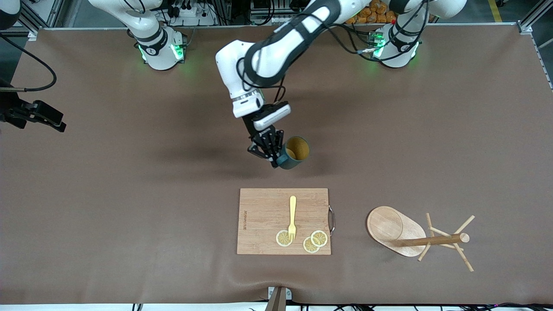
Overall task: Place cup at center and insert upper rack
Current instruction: 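Lift the mug with the left gripper and carry it to the stand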
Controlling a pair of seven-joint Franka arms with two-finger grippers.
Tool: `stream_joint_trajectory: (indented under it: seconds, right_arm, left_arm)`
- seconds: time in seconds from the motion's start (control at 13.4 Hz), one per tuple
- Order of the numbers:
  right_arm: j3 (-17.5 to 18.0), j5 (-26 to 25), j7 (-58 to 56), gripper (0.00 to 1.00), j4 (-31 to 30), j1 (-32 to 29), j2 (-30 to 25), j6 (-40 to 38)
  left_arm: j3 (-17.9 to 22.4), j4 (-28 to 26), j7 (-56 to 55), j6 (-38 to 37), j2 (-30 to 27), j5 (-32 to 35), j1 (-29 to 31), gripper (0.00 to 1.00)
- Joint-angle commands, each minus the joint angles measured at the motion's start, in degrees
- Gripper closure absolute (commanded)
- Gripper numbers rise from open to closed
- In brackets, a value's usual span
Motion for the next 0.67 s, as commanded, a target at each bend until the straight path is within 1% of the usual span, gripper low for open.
stream_joint_trajectory:
  seconds: [0.0,0.15,0.3,0.45,0.6]
  right_arm:
    - [0.1,-0.5,0.3,0.00,1.1,0.1,0.2,-0.9]
    - [0.1,-0.4,0.4,0.00,1.1,0.2,0.2,-0.8]
    - [0.1,-0.3,0.4,0.00,1.1,0.2,0.2,-1.0]
    - [0.1,-0.3,0.4,0.00,1.1,0.2,0.2,-1.0]
    - [0.1,-0.2,0.4,0.00,1.1,0.1,0.1,-1.7]
  left_arm:
    - [-0.5,-1.5,2.3,3.5,-4.3,-6.3,5.4,1.00]
    - [-0.6,-1.4,3.3,6.1,-5.8,-10.0,9.0,1.00]
    - [-0.5,-1.4,3.4,9.0,-8.0,-15.3,12.5,1.00]
    - [-0.5,-1.4,3.4,11.8,-8.9,-18.9,15.8,1.00]
    - [-0.5,-1.5,3.3,14.6,-9.5,-25.3,19.1,1.00]
